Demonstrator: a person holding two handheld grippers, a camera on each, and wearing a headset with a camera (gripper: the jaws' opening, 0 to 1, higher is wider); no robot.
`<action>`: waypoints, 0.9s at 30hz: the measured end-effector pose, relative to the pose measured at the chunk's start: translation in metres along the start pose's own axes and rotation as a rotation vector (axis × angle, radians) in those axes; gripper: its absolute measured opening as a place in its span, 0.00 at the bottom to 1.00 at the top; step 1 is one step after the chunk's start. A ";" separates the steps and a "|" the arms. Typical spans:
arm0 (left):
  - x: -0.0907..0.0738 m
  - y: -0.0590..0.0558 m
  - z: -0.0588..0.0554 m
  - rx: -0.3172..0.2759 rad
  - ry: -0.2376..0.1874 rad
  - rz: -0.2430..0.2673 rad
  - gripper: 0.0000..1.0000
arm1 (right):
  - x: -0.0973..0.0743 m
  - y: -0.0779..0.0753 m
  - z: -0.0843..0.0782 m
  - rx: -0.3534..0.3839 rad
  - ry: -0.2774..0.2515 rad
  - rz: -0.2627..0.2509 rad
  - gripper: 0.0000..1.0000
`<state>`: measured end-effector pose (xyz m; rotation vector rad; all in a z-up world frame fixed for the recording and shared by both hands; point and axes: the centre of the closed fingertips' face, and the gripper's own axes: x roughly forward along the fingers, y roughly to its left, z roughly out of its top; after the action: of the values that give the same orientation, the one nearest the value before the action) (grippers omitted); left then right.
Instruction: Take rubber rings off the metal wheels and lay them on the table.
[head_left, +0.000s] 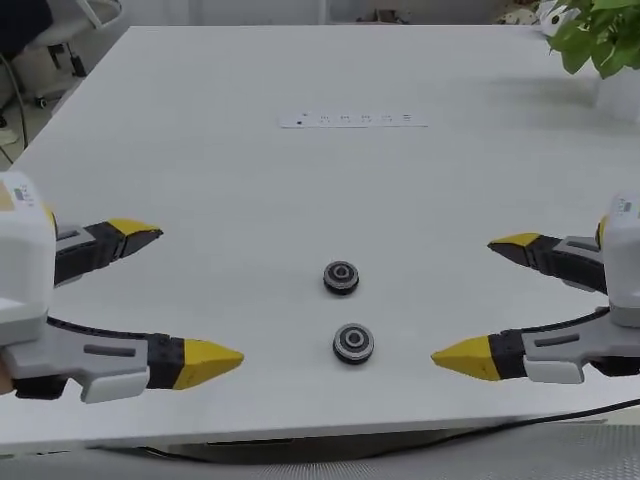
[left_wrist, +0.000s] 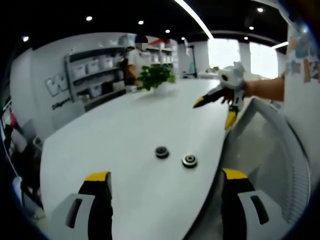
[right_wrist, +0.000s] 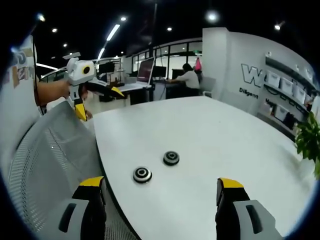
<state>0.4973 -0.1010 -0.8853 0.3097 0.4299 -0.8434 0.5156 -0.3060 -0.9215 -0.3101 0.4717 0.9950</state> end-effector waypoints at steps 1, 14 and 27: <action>0.001 0.000 0.000 0.005 0.003 -0.004 0.91 | 0.001 0.000 0.000 -0.001 -0.002 0.001 0.91; 0.018 0.003 0.009 0.046 0.014 -0.050 0.86 | 0.011 -0.003 0.002 -0.024 -0.004 0.033 0.88; 0.041 -0.003 0.009 0.082 0.037 -0.114 0.81 | 0.030 0.001 0.001 -0.070 0.002 0.094 0.84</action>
<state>0.5208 -0.1335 -0.8978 0.3792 0.4511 -0.9700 0.5288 -0.2830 -0.9364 -0.3544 0.4574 1.1049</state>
